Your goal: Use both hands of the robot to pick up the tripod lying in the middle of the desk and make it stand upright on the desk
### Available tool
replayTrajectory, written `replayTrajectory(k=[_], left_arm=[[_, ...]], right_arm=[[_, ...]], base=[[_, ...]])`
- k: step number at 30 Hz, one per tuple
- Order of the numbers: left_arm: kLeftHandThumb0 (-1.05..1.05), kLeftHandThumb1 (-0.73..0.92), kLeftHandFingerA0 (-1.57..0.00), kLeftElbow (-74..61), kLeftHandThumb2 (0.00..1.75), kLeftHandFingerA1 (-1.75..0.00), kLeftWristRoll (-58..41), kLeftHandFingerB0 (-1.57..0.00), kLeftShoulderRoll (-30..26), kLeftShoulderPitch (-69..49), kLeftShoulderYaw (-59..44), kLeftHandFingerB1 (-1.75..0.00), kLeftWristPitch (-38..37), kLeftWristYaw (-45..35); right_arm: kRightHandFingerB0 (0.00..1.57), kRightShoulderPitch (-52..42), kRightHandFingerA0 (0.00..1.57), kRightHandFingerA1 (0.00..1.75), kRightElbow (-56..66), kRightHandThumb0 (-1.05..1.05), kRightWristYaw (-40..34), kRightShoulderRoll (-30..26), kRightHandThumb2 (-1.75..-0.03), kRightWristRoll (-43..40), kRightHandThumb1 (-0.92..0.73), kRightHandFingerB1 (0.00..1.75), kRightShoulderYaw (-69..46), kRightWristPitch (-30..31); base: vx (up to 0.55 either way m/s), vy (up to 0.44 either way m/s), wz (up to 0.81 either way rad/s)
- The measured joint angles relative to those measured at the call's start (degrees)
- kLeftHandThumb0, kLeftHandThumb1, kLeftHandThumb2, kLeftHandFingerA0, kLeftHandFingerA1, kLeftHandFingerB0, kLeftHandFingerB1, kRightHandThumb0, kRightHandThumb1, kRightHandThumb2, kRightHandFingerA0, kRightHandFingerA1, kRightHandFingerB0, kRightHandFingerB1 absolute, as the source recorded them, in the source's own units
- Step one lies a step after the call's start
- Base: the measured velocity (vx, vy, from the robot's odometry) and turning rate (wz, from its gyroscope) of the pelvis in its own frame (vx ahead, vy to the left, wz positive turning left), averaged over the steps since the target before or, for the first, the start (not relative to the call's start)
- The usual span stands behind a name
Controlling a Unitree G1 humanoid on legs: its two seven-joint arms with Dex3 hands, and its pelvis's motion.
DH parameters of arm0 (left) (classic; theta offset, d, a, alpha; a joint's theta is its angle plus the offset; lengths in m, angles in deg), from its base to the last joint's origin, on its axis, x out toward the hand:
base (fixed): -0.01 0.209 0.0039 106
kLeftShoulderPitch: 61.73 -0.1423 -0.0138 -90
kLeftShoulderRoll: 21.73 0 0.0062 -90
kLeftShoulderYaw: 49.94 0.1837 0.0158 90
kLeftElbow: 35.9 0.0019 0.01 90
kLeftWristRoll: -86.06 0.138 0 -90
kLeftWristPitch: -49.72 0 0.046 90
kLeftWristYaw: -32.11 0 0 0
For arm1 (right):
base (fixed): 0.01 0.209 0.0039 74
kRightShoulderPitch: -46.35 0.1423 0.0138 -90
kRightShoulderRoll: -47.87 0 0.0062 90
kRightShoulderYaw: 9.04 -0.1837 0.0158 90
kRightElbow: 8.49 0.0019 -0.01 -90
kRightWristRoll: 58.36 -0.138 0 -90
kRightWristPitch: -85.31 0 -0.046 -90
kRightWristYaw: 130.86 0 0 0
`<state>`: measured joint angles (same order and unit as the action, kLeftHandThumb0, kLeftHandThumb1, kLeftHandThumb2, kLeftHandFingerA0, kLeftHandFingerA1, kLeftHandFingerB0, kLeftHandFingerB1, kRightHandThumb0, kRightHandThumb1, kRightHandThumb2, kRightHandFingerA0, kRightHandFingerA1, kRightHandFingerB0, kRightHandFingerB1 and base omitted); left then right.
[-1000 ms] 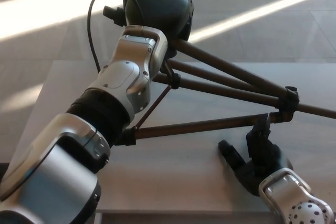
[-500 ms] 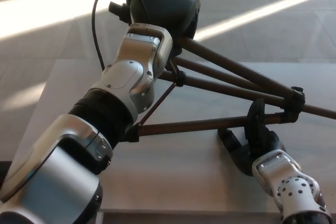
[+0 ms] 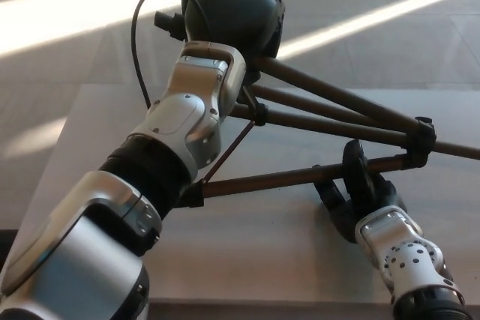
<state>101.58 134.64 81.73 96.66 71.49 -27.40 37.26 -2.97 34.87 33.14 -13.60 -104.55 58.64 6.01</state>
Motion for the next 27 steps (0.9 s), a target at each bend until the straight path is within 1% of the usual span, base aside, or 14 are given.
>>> replayTrajectory(k=[1,2,3,4,5,9,11,15,17,22,24,25,26,27], left_arm=[[-0.28,0.56,-0.88,-0.02,0.68,-1.69,0.00,-0.77,0.06,-0.05,-0.02,-1.39,0.00,0.00],[-0.29,0.54,-0.88,-0.07,0.68,-1.68,0.00,-0.78,0.11,-0.08,-0.02,-1.38,0.00,0.00],[-0.29,0.56,-0.88,-0.09,0.67,-1.70,0.00,-0.77,0.16,-0.09,-0.02,-1.37,0.00,-0.01],[-0.27,0.54,-0.89,-0.08,0.72,-1.72,0.01,-0.79,0.24,-0.11,-0.02,-1.39,0.01,-0.01],[-0.27,0.54,-0.89,-0.07,0.72,-1.74,0.02,-0.77,0.28,-0.11,-0.02,-1.44,0.08,-0.01],[-0.27,0.54,-0.88,0.09,0.73,-1.75,0.17,-0.77,0.30,-0.10,0.09,-1.43,0.26,0.11],[-0.29,0.56,-0.89,0.28,0.69,-1.75,0.15,-0.77,0.29,-0.11,0.08,-1.43,0.28,0.12],[-0.28,0.56,-0.88,0.38,0.70,-1.75,0.07,-0.75,0.33,-0.11,0.09,-1.46,0.22,0.21],[-0.29,0.58,-0.88,0.36,0.68,-1.72,0.01,-0.76,0.38,-0.11,0.09,-1.41,0.19,0.20],[-0.29,0.58,-0.89,0.44,0.69,-1.72,-0.06,-0.77,0.25,-0.11,0.09,-1.43,0.15,0.23],[-0.28,0.59,-0.89,0.48,0.68,-1.70,-0.06,-0.76,-0.08,-0.11,0.08,-1.41,0.15,0.31],[-0.25,0.58,-0.87,0.47,0.63,-1.66,-0.03,-0.78,-0.42,-0.10,0.08,-1.26,0.15,0.36],[-0.25,0.58,-0.87,0.47,0.65,-1.67,-0.03,-0.78,-0.65,-0.11,0.09,-1.25,0.15,0.35],[-0.25,0.57,-0.87,0.47,0.66,-1.62,-0.05,-0.80,-0.86,-0.11,0.09,-1.12,0.15,0.34]], right_arm=[[0.70,0.02,0.79,0.88,-0.35,-0.20,-0.19,0.00,-0.69,0.22,-0.81,0.81,-0.20,-0.30],[0.74,0.02,0.86,1.01,-0.71,-0.20,-0.54,0.01,-0.77,0.59,-0.79,1.08,-0.40,-0.63],[0.77,0.02,0.85,1.15,-0.91,-0.18,-0.83,0.01,-0.83,0.79,-0.78,1.20,-0.52,-0.84],[0.69,0.03,0.91,1.75,-1.12,-0.27,-1.20,0.01,-0.80,1.05,-0.85,1.55,-0.60,-1.15],[0.65,0.05,0.92,1.75,-1.15,-0.23,-1.51,0.01,-0.87,1.35,-0.84,1.73,-0.55,-1.42],[0.73,0.12,0.97,1.75,-1.03,-0.26,-2.35,0.01,-0.86,2.80,-0.83,1.64,-0.01,-2.42],[0.66,0.12,0.90,1.75,-1.06,-0.25,-2.79,0.01,-0.84,3.57,-0.83,1.65,0.20,-2.93],[0.65,0.19,0.91,1.75,-1.15,-0.30,-3.83,0.01,-0.75,4.31,-0.87,1.63,0.05,-4.05],[0.58,0.29,0.97,1.75,-1.22,-0.35,-4.16,0.01,-0.67,4.54,-0.89,1.72,-0.12,-4.46],[0.67,0.35,1.01,1.75,-0.23,-0.26,-5.32,-0.11,-0.87,6.09,-0.79,1.73,0.61,-4.74],[0.70,0.28,1.04,1.75,0.73,-0.30,-5.75,-0.59,-0.81,7.06,-0.81,1.75,1.59,-4.62],[0.71,0.22,1.03,1.75,1.44,-0.29,-5.76,-1.16,-0.82,7.65,-0.79,1.72,2.37,-4.21],[0.70,0.21,1.02,1.75,2.27,-0.26,-5.78,-2.05,-0.92,8.16,-0.74,1.71,3.20,-3.62],[0.66,0.25,0.98,1.75,2.98,-0.23,-5.78,-2.77,-1.02,8.61,-0.68,1.69,3.82,-3.18]], base=[[0.00,0.000,0.00],[0.00,0.000,0.00],[0.00,0.000,0.00],[0.00,0.000,0.00],[0.00,0.000,0.00],[0.00,0.000,0.00],[0.00,0.000,0.00],[0.00,0.000,0.00],[0.00,0.000,0.00],[0.00,0.000,0.00],[0.00,0.000,0.00],[0.00,0.000,0.00],[0.00,0.000,0.00],[0.00,0.000,0.00]])
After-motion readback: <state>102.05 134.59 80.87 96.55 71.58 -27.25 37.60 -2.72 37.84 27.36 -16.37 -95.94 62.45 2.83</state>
